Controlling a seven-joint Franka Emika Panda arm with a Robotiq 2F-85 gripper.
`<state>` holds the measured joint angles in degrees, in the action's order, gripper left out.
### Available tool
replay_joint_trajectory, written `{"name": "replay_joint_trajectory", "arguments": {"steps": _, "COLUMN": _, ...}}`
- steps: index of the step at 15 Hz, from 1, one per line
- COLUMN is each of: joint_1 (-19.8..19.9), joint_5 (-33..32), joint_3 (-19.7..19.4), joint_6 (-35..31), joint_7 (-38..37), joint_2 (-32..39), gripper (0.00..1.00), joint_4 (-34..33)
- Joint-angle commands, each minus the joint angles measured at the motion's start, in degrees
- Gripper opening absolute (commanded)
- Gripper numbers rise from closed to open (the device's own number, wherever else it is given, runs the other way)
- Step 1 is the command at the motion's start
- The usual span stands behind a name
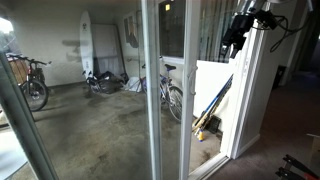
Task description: Close the door
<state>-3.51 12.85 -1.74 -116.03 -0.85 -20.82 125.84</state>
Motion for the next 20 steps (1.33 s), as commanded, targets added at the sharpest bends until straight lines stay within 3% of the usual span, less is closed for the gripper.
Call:
{"name": "replay_joint_trajectory", "arguments": {"steps": 1, "joint_1": -0.2, "joint_5": 4.1, "joint_3": 1.2, "joint_6": -1.3, "joint_7": -2.5, "joint_2": 8.6, "gripper": 1.0, "joint_4": -6.9}}
{"name": "replay_joint_trajectory", "arguments": {"steps": 6, "joint_1": 0.0, "joint_5": 7.2, "joint_3": 1.8, "joint_6": 0.7, "joint_7": -3.2, "joint_2": 15.3, "gripper": 1.0, "joint_4": -12.9}}
{"name": "replay_joint_trajectory", "arguments": {"steps": 7, "joint_1": 0.3, "joint_5": 5.3, "joint_3": 2.1, "joint_6": -1.2, "joint_7": -2.6, "joint_2": 13.5, "gripper": 1.0, "joint_4": -10.5}}
{"name": "replay_joint_trajectory", "arguments": {"steps": 15, "joint_1": 0.3, "joint_5": 5.4, "joint_3": 2.2, "joint_6": -1.2, "joint_7": -2.6, "joint_2": 14.5, "gripper": 1.0, "joint_4": -11.2}}
{"name": "replay_joint_trajectory", "arguments": {"steps": 20, "joint_1": -0.1, "joint_5": 5.5, "joint_3": 3.0, "joint_6": -5.3, "joint_7": -4.1, "joint_2": 18.2, "gripper": 1.0, "joint_4": -12.1}}
